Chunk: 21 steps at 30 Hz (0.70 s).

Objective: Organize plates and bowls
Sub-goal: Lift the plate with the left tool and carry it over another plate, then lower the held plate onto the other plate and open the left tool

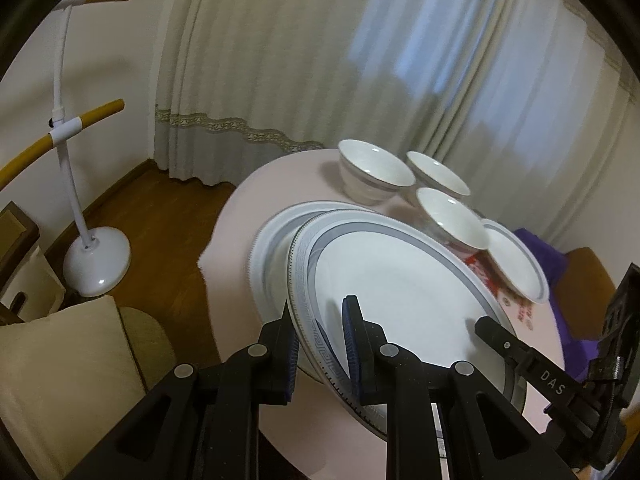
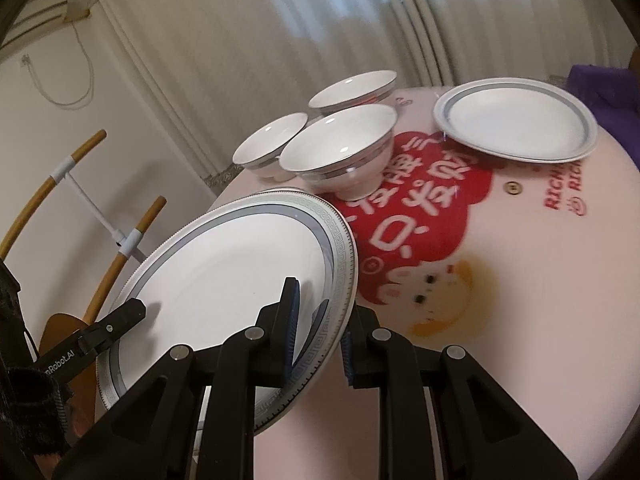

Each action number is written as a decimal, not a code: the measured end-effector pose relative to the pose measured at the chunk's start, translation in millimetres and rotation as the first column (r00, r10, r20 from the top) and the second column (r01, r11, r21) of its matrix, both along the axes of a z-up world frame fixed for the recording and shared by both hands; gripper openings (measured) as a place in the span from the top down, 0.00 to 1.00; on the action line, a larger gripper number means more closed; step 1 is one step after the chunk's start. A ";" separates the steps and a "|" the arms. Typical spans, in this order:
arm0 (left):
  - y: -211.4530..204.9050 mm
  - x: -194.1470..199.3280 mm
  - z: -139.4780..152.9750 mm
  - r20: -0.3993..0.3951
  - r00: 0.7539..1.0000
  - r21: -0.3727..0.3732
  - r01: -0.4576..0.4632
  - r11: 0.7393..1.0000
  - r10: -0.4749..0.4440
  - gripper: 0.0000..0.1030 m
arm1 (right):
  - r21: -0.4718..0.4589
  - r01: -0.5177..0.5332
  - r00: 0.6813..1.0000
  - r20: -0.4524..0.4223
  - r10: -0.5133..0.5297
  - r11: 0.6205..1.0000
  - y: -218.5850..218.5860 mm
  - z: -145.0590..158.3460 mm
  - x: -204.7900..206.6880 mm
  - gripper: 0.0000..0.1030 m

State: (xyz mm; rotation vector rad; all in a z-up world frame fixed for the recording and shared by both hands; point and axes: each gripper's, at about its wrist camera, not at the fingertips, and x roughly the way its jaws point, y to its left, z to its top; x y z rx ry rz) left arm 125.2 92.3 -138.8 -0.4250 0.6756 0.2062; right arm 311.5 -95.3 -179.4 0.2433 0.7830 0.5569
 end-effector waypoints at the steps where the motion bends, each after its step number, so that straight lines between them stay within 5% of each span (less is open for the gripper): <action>1: -0.8 2.3 -0.2 -0.003 1.000 -0.004 -0.002 1.000 0.002 0.84 | -0.007 -0.001 1.000 -0.002 0.001 1.000 3.9 -0.4 1.8 0.82; 21: 28.6 51.7 -20.1 -0.040 0.999 -0.033 0.001 0.999 -0.003 0.83 | -0.181 0.096 0.995 0.036 -0.091 0.979 37.4 -1.6 9.8 0.79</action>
